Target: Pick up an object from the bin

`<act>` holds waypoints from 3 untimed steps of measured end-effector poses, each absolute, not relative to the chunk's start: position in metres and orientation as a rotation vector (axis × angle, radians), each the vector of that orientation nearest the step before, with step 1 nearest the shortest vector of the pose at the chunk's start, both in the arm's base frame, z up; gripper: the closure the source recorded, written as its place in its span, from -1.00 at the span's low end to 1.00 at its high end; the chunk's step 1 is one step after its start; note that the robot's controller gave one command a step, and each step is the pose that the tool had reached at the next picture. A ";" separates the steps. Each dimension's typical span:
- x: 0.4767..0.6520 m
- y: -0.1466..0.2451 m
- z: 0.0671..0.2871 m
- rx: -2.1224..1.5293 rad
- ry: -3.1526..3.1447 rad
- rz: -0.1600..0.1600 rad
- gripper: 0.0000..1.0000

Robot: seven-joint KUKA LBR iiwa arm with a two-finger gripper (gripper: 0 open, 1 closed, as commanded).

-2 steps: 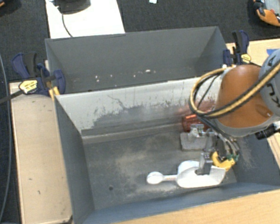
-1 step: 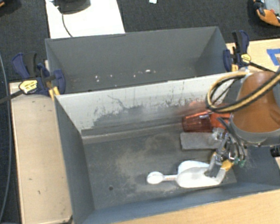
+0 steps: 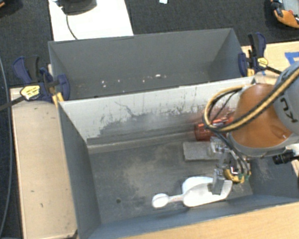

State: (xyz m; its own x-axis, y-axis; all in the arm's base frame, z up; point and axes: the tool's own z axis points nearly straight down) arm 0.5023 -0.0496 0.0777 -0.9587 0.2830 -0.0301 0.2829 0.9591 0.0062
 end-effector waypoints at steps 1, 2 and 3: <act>0.489 -0.082 0.075 0.916 2.983 0.010 1.00; 0.489 -0.082 0.075 0.916 2.984 0.010 1.00; 0.489 -0.081 0.081 0.913 2.984 0.011 1.00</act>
Offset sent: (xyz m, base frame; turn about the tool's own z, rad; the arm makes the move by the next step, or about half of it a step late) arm 0.0000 0.0000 0.0000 0.0000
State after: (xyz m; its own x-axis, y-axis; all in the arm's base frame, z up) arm 0.4889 -0.0814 0.0808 -0.8286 0.5595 -0.0177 0.5594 0.8288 0.0131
